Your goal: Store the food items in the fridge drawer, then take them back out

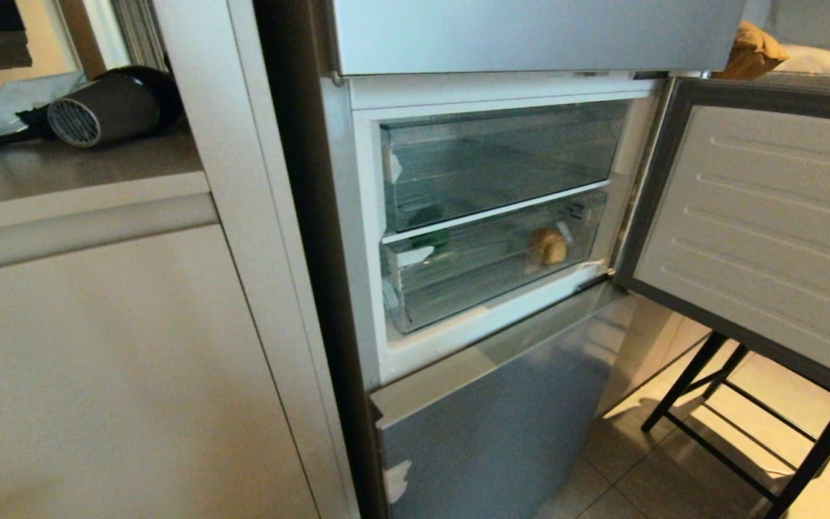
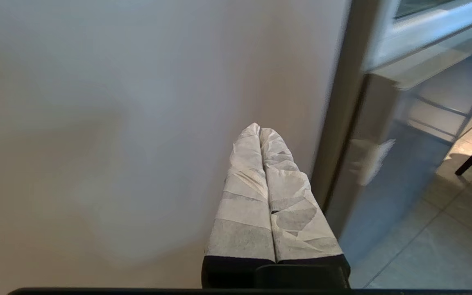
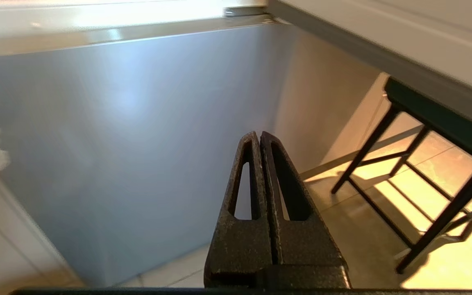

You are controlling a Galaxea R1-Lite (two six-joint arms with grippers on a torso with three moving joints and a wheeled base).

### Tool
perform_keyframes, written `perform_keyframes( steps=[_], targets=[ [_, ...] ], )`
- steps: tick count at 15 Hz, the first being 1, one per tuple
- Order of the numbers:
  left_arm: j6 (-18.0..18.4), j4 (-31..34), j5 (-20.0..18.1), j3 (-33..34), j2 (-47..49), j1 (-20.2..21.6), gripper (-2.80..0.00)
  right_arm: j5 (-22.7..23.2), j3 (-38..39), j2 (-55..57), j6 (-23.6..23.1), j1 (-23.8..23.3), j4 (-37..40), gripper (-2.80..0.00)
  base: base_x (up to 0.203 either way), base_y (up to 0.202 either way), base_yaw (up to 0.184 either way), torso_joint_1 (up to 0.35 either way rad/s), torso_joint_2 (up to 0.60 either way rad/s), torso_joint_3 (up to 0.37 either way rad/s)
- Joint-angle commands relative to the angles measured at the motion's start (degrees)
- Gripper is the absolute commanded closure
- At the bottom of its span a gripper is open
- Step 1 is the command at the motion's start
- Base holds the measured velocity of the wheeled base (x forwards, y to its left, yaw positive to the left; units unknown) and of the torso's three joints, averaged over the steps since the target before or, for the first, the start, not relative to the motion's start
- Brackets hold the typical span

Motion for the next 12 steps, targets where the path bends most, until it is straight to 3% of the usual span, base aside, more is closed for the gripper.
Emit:
perform_keyframes(
  steps=[1,4,9,12],
  targets=[
    [0.08,-0.05,-0.01,0.62,0.09,0.00,0.00,0.05,0.01,0.03,0.05,0.01,0.01,0.00,0.000,0.197,-0.001,0.002,0.01,0.002],
    [0.17,-0.05,-0.01,0.62,0.09,0.00,0.00,-0.04,0.01,0.03,1.05,0.01,0.01,0.00,0.000,0.157,0.000,0.003,0.01,0.002],
    [0.00,-0.05,-0.01,0.62,0.09,0.00,0.00,-1.27,-0.84,-0.02,1.80,0.01,0.29,0.00,0.000,0.010,-0.001,0.001,0.00,0.000],
    [0.04,-0.05,-0.01,0.62,0.09,0.00,0.00,-1.33,-8.91,6.93,2.63,-0.04,1.14,0.00,0.000,0.000,0.000,0.000,0.00,0.000]
  ],
)
